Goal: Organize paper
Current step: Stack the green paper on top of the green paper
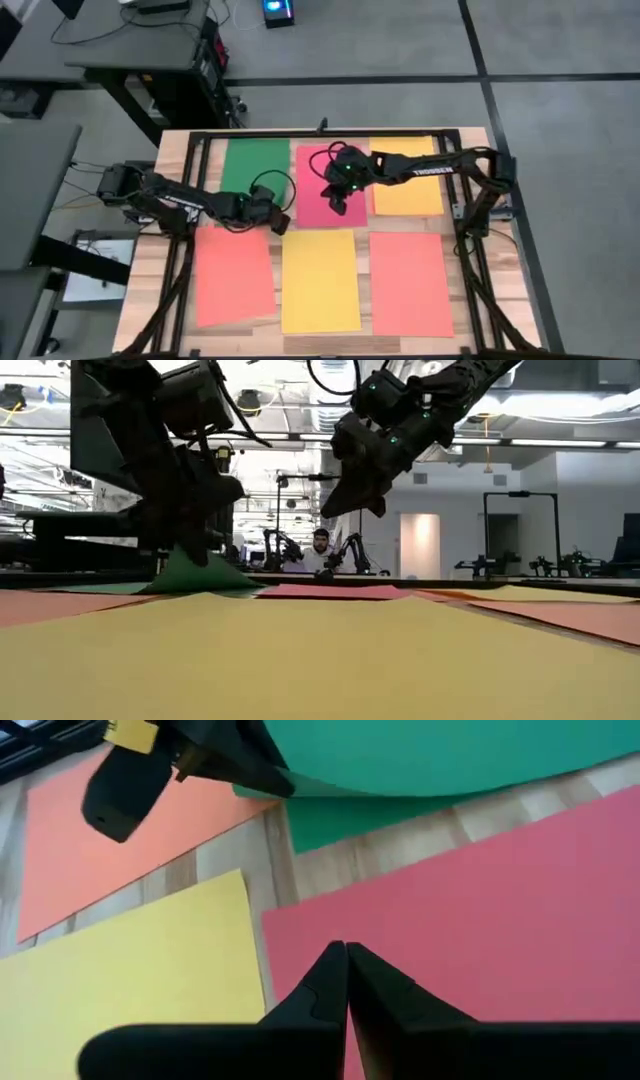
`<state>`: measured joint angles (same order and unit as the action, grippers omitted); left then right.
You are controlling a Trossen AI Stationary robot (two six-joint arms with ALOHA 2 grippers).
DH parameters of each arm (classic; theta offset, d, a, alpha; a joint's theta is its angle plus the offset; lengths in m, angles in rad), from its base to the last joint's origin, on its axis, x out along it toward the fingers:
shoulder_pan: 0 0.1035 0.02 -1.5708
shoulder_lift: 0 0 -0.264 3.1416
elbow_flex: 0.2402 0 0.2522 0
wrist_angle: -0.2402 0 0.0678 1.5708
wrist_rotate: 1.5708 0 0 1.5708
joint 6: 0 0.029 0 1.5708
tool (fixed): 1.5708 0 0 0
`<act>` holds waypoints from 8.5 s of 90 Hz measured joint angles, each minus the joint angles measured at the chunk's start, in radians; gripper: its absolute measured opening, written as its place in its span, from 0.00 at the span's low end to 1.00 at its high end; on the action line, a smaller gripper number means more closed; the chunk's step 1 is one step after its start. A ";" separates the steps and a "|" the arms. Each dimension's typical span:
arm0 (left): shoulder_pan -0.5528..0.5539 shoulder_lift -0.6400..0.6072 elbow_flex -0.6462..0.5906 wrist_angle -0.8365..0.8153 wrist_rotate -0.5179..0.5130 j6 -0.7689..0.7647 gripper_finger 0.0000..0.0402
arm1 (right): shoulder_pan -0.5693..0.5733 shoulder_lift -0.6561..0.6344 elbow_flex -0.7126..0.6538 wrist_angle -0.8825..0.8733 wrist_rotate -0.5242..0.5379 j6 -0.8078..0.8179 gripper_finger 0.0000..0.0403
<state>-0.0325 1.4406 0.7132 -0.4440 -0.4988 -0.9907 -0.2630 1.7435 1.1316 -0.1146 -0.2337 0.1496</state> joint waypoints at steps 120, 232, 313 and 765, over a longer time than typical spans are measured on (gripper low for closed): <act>0.124 0.000 0.000 0.042 0.079 0.224 0.00 | 0.000 0.000 0.000 0.003 0.000 -0.001 0.00; 0.094 0.000 0.000 -0.023 0.022 -0.132 0.00 | 0.002 0.001 0.000 0.003 0.001 -0.022 0.00; 0.118 0.000 0.000 0.063 0.064 0.067 0.00 | 0.001 0.001 0.000 0.003 0.001 -0.020 0.00; 0.090 0.083 0.017 0.049 0.465 0.559 0.00 | 0.008 0.002 0.000 0.004 0.000 -0.027 0.00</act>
<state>0.0579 1.5238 0.7303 -0.3950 -0.0337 -0.4313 -0.2546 1.7451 1.1320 -0.1110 -0.2333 0.1231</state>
